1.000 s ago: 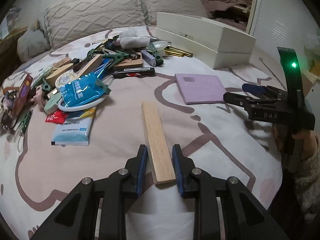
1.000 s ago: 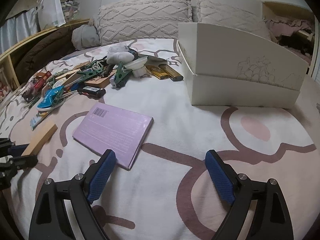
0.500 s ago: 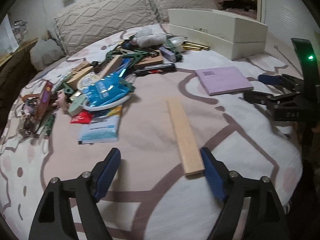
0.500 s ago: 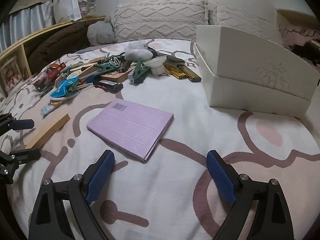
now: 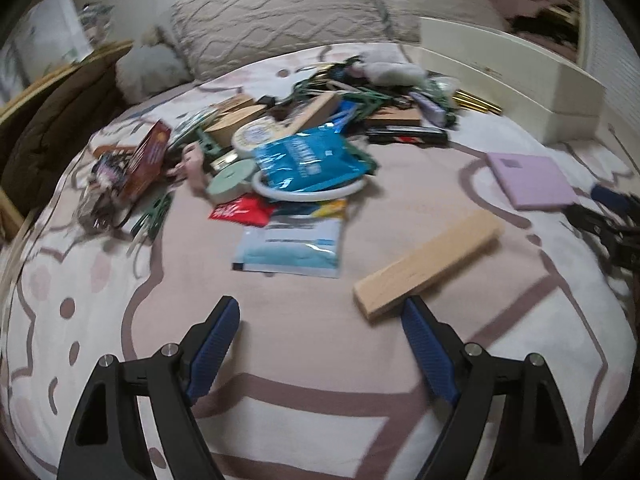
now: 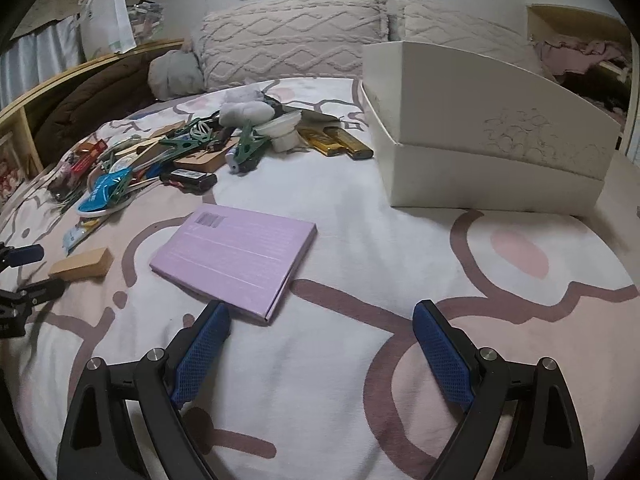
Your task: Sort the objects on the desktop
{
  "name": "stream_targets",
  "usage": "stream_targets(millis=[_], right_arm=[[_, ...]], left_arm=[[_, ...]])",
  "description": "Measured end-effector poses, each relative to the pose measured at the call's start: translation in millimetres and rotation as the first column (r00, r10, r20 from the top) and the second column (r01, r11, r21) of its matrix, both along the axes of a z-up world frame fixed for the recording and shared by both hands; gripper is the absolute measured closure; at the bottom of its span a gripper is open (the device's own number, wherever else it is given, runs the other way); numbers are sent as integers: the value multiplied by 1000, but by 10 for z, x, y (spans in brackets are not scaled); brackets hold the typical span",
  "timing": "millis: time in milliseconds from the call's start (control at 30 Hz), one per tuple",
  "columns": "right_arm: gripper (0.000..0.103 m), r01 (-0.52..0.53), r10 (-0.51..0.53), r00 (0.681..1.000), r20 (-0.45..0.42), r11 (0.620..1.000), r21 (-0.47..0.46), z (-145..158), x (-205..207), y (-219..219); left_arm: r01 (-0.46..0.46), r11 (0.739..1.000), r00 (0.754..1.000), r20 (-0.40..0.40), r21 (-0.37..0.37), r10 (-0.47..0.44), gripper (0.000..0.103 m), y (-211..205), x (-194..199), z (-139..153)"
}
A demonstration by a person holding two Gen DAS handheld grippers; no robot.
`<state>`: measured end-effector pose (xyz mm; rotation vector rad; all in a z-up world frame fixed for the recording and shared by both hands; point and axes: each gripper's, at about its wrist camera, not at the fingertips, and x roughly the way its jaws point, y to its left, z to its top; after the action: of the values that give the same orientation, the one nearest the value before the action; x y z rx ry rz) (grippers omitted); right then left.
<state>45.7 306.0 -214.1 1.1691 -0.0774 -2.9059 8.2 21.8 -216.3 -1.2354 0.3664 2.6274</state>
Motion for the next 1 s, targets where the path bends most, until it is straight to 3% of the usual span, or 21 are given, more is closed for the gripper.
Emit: stream_targets(millis=[167,500,667,733,867,1000], right_arm=[[10,26,-26,999,24,1000,-3,-8,-64,30],[10,53,-47,995,91,996,-72,8,-303,153],[10,70,-56,993,107,990,-123,6,-403,253],[10,73,-57,992,110,988,-139,-7,-413,276],[9,69,-58,993,101,992,-102,-21,-382,207],[9,66,-59,994,94,995,-79,-28,-368,188]], left_arm=[[-64,998,998,4,17,64,18,-84,-97,-14],[-92,994,996,24,62,90,16,-145,-147,-31],[-28,989,998,57,147,20,15,-123,-93,-2],[12,986,998,62,169,-23,11,-49,-39,14],[77,976,993,67,205,-93,7,112,33,40],[86,970,992,71,229,-105,6,254,37,37]])
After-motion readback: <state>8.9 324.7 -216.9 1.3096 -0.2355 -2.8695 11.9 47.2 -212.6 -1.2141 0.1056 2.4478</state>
